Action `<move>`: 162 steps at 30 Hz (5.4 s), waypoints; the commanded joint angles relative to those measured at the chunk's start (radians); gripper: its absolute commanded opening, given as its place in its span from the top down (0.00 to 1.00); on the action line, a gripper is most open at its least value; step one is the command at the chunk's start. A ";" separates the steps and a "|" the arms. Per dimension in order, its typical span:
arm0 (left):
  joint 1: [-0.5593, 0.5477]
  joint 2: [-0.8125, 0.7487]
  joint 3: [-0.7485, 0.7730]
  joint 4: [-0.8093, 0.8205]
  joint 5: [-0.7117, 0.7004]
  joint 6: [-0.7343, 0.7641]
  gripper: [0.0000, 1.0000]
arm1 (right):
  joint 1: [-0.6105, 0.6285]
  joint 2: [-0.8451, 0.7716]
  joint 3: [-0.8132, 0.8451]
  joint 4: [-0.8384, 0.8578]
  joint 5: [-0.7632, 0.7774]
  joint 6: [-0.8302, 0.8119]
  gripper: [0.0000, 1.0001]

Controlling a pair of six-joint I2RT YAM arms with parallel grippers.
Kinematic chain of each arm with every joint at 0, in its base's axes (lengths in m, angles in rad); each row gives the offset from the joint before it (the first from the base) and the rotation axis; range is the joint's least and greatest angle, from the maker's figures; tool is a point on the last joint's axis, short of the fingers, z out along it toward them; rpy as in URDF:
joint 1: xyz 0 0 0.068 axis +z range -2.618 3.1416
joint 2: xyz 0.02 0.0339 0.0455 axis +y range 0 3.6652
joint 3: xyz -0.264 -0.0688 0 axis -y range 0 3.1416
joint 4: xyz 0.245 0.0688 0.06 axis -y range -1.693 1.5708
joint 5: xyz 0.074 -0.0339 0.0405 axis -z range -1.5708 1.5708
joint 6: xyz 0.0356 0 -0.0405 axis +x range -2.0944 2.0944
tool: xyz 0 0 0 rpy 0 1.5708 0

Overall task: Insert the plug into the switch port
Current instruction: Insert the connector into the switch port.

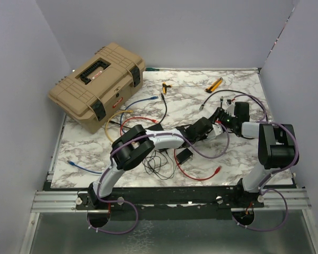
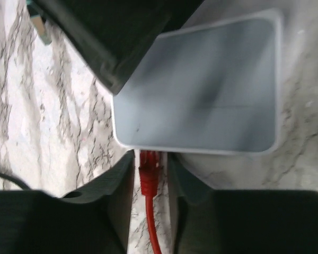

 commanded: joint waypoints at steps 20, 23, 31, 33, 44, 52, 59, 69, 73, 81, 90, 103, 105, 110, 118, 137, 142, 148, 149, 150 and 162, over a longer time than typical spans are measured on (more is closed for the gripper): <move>0.117 -0.162 -0.032 -0.149 0.284 -0.255 0.36 | -0.006 -0.016 0.026 -0.093 0.032 -0.016 0.45; 0.145 -0.160 -0.049 -0.149 0.346 -0.271 0.38 | -0.009 -0.012 0.026 -0.091 0.021 -0.017 0.45; 0.158 -0.127 -0.053 -0.150 0.377 -0.253 0.40 | -0.011 -0.009 0.023 -0.084 0.015 -0.012 0.45; 0.158 -0.117 -0.049 -0.149 0.392 -0.249 0.41 | -0.012 -0.009 0.022 -0.082 0.013 -0.012 0.45; 0.158 -0.069 -0.043 -0.137 0.379 -0.251 0.47 | -0.014 -0.002 0.018 -0.073 0.012 -0.005 0.45; 0.158 -0.048 -0.044 -0.123 0.382 -0.255 0.84 | -0.015 -0.010 0.009 -0.067 0.006 -0.001 0.45; 0.155 -0.050 -0.038 -0.102 0.408 -0.260 0.97 | -0.015 0.000 -0.029 -0.033 -0.080 0.025 0.45; 0.146 -0.042 -0.018 -0.060 0.441 -0.148 1.00 | -0.013 0.067 -0.025 0.009 -0.225 0.012 0.47; 0.144 -0.053 -0.021 -0.044 0.430 -0.096 1.00 | -0.009 0.080 -0.021 0.016 -0.247 0.005 0.47; 0.145 -0.055 0.002 -0.008 0.462 -0.042 1.00 | 0.047 0.099 0.017 -0.022 -0.301 -0.056 0.48; 0.144 -0.037 0.058 0.047 0.492 -0.066 1.00 | 0.112 0.109 0.052 -0.066 -0.381 -0.110 0.49; 0.105 -0.054 0.025 0.102 0.477 -0.037 1.00 | 0.131 0.069 0.072 -0.117 -0.325 -0.131 0.49; 0.105 -0.059 -0.012 0.103 0.448 -0.057 1.00 | 0.108 0.053 0.062 -0.110 -0.270 -0.113 0.49; 0.113 -0.062 -0.099 0.103 0.394 -0.132 1.00 | 0.095 -0.010 0.061 -0.167 -0.064 -0.149 0.48; 0.136 -0.074 -0.165 0.100 0.400 -0.190 1.00 | 0.095 -0.034 0.081 -0.255 0.024 -0.193 0.43; 0.140 -0.048 -0.127 0.022 0.485 -0.159 1.00 | 0.150 0.119 0.189 -0.408 -0.152 -0.339 0.43; 0.138 -0.044 -0.086 0.046 0.482 -0.172 1.00 | 0.184 0.131 0.185 -0.430 -0.222 -0.354 0.43; 0.133 -0.042 -0.080 0.128 0.468 -0.238 1.00 | 0.228 0.128 0.162 -0.446 -0.304 -0.353 0.44; 0.129 -0.039 -0.083 0.140 0.463 -0.241 1.00 | 0.236 0.127 0.161 -0.446 -0.315 -0.353 0.44; 0.125 -0.036 -0.085 0.154 0.458 -0.244 1.00 | 0.245 0.129 0.163 -0.453 -0.324 -0.357 0.44; 0.097 -0.056 -0.161 0.397 0.397 -0.315 1.00 | 0.293 0.161 0.136 -0.438 -0.452 -0.319 0.45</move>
